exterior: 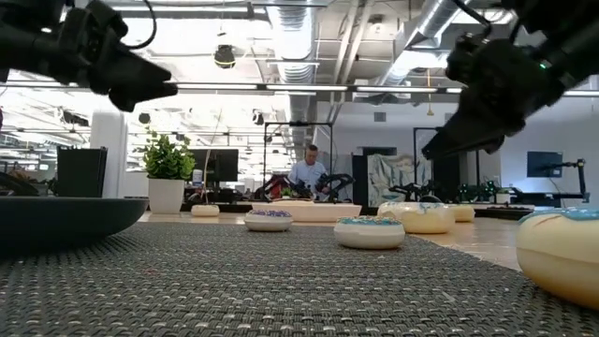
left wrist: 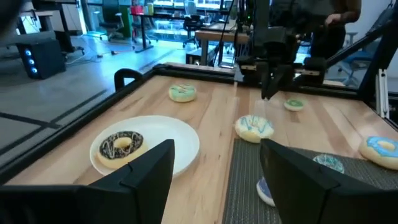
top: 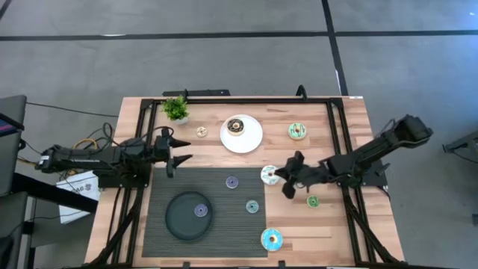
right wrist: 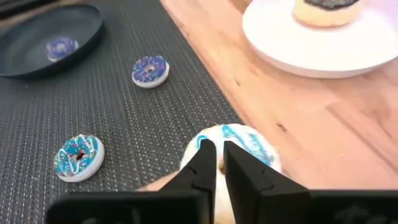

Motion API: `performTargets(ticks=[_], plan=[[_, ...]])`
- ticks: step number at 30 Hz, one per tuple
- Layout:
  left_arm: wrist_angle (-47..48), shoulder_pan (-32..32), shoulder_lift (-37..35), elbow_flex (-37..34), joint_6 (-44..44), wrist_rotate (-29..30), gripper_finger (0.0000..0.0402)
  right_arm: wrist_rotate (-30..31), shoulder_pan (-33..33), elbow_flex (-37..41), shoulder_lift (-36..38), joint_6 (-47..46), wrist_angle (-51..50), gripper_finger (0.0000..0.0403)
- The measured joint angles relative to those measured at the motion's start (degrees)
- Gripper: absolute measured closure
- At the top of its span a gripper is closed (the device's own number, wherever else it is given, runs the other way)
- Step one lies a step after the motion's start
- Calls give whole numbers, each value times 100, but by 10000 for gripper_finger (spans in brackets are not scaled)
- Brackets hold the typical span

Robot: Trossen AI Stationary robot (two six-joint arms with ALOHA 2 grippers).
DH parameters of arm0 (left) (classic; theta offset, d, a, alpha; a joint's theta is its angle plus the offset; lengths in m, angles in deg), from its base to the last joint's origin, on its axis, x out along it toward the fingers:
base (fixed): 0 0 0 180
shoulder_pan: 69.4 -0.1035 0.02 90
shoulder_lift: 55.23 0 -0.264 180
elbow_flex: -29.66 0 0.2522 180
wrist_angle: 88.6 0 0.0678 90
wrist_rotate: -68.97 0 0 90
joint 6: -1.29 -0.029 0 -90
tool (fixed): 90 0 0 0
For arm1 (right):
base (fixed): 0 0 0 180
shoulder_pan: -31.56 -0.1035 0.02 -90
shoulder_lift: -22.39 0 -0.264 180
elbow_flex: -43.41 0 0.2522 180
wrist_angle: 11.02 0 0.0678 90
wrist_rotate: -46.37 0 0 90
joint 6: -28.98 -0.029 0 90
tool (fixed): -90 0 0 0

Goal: Pick & Place donuts
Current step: Put the large white donut on the white plate

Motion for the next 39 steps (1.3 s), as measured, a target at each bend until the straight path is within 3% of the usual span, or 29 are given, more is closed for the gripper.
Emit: performTargets(ticks=[4, 9, 14, 27, 39], plan=[[43, 0, 572, 370, -9, -23, 173, -217, 107, 675, 493, 500, 735, 399], [93, 0, 1804, 972, -13, -138, 173, -1010, 257, 1396, 1041, 1678, 2007, 401], [261, 2, 3145, 1850, 13, -405, 173, -631, 411, 1687, 1501, 2948, 2244, 398], [1373, 346, 6567, 4793, -698, -533, 173, -663, 458, 1720, 1551, 2196, 1948, 403], [1864, 511, 9150, 7085, -1739, -1598, 173, -663, 458, 1720, 1549, 2194, 1897, 402]])
